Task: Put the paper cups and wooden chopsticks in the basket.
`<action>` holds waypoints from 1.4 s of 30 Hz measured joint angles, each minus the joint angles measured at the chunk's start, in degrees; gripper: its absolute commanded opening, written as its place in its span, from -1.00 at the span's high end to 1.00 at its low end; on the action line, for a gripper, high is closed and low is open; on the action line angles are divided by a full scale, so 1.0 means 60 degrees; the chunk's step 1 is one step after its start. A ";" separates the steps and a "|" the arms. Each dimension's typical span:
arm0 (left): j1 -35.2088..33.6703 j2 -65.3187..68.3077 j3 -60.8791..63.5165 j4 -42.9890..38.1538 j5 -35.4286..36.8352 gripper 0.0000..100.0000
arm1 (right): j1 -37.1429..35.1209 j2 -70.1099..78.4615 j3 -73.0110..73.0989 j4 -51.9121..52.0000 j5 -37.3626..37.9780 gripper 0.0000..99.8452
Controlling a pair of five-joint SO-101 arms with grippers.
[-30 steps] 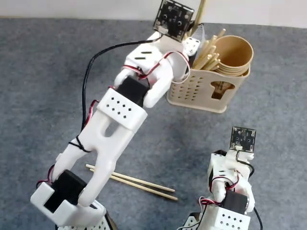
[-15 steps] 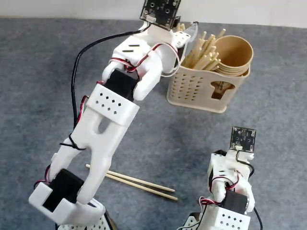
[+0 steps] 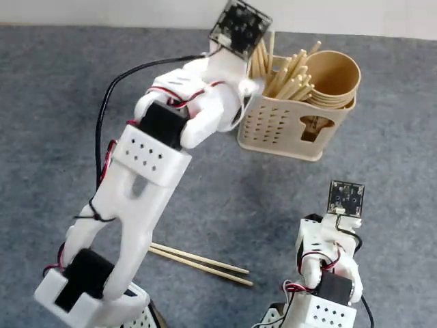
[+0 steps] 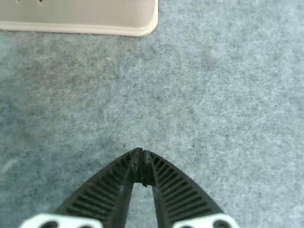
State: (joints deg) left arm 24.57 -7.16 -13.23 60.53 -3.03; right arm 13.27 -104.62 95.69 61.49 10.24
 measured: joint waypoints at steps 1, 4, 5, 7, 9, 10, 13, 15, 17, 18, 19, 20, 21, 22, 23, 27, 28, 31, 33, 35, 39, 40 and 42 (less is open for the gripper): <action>0.0000 -0.0117 -0.0015 0.0542 -0.0205 0.69 | 0.0000 0.0000 0.0000 0.0000 0.0000 0.99; 0.0000 -0.0337 -0.0015 0.2125 -0.0762 0.69 | 0.0000 0.0000 0.0000 0.0000 0.0000 0.99; 0.0000 -0.0366 -0.0015 0.2623 -0.0864 0.69 | 0.0000 0.0000 0.0000 0.0000 0.0000 0.99; 0.0000 -0.0396 -0.0015 0.3590 -0.0908 0.69 | 0.0000 0.0000 0.0000 0.0000 0.0000 0.99; 0.0015 -0.0396 0.0044 0.4410 -0.0938 0.69 | 0.0000 0.0000 0.0000 0.0000 0.0000 0.99; 0.0088 -0.0410 0.0205 0.4703 -0.0938 0.69 | 0.0000 0.0000 0.0000 0.0000 0.0000 0.99; 0.0352 -0.0484 0.0923 0.5026 -0.0938 0.70 | 0.0000 0.0000 0.0000 0.0000 0.0000 0.99; 0.0396 -0.0484 0.1509 0.5026 -0.0938 0.73 | 0.0000 0.0000 0.0000 0.0000 0.0000 0.99; 0.0366 -0.0484 0.2007 0.5026 -0.0938 0.78 | 0.0000 0.0000 0.0000 0.0000 0.0000 0.99; 0.0366 -0.0557 0.2227 0.5026 -0.0938 0.78 | 0.0000 0.0000 0.0000 0.0000 0.0000 0.99; 0.0366 -0.0703 0.2447 0.5026 -0.0938 0.78 | 0.0000 0.0000 0.0000 0.0000 0.0000 0.99; 0.0381 -0.0938 0.2755 0.5026 -0.0938 0.78 | 0.0000 0.0000 0.0000 0.0000 0.0000 0.99; 0.0381 -0.1231 0.3106 0.5026 -0.0938 0.78 | 0.0000 0.0000 0.0000 0.0000 0.0000 0.99; 0.0396 -0.1568 0.3487 0.5026 -0.0938 0.78 | 0.0000 0.0000 0.0000 0.0000 0.0000 0.99; 0.0484 -0.1963 0.3883 0.5026 -0.0923 0.77 | 0.0000 0.0000 0.0000 0.0000 0.0000 0.99; 0.0982 -0.3634 0.5773 0.4527 -0.0996 0.66 | 0.0000 0.0000 0.0000 0.0000 0.0000 0.99; 0.1099 -0.4000 0.6286 0.4352 -0.0996 0.63 | 0.0000 0.0000 0.0000 0.0000 0.0000 0.99; 0.1495 -0.4762 0.7824 0.3736 -0.1026 0.59 | 0.0000 0.0000 0.0000 0.0000 0.0000 0.99; 0.1729 -0.4967 0.8777 0.3326 -0.1187 0.59 | 0.0000 0.0000 0.0000 0.0000 0.0000 0.99; 0.1832 -0.4996 0.9524 0.2901 -0.1597 0.59 | 0.0000 0.0000 0.0000 0.0000 0.0000 0.99; 0.1846 -0.4835 1.0681 0.2081 -0.2374 0.59 | 0.0000 0.0000 0.0000 0.0000 0.0000 0.99; 0.1846 -0.4718 1.0886 0.1978 -0.2652 0.59 | 0.0000 0.0000 0.0000 0.0000 0.0000 0.99; 0.1890 -0.4381 1.1077 0.1861 -0.3150 0.59 | 0.0000 0.0000 0.0000 0.0000 0.0000 0.99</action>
State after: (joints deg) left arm 35.91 -33.45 53.23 71.69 -21.93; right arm 13.27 -104.62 95.69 61.49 10.24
